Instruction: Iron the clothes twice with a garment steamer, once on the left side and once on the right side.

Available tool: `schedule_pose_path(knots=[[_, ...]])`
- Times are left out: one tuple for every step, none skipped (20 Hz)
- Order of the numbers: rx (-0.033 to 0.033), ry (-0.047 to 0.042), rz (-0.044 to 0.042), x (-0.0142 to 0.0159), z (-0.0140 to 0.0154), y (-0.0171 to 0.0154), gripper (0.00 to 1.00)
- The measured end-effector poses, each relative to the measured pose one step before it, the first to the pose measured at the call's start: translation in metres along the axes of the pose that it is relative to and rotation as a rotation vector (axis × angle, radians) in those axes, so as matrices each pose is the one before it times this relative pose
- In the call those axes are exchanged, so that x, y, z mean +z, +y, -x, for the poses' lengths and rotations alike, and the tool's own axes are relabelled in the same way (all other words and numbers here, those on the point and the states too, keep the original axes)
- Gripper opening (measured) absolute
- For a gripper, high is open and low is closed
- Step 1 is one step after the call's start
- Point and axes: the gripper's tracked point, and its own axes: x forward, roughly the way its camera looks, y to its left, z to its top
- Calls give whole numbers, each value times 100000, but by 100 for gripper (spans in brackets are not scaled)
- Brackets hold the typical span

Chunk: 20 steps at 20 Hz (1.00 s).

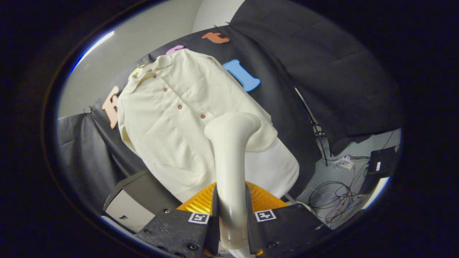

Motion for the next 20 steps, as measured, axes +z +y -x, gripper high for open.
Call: schedule_pose_path(knots=[[2057, -506, -89, -160, 910, 1513, 32], [1830, 3, 492, -321, 804, 1542, 32], [1491, -611, 1046, -345, 849, 1351, 32], [1724, -737, 596, -193, 739, 1537, 31], [2196, -551, -447, -262, 637, 1793, 31], [2609, 6, -409, -334, 715, 1831, 31], [2332, 704, 154, -701, 512, 1994, 31], [2250, 1147, 1292, -650, 386, 1969, 31], [2165, 1073, 1151, -519, 417, 2154, 31], [1953, 583, 547, -450, 367, 2218, 31], [2756, 803, 528, -656, 366, 2392, 31], [3557, 805, 1105, -406, 377, 2632, 31], [3302, 1381, 2389, -800, 640, 2589, 31], [2675, 803, 3313, -372, 490, 2549, 31], [2671, 1312, 3998, -572, 461, 2525, 31], [2825, 856, 4512, -249, 320, 2403, 31], [2798, 663, 4745, -141, 441, 2486, 31], [2579, 875, 3996, -182, 379, 2316, 31], [2518, -2504, 4018, 447, 491, 2315, 31], [2747, -1582, 3320, 437, 243, 2202, 31]])
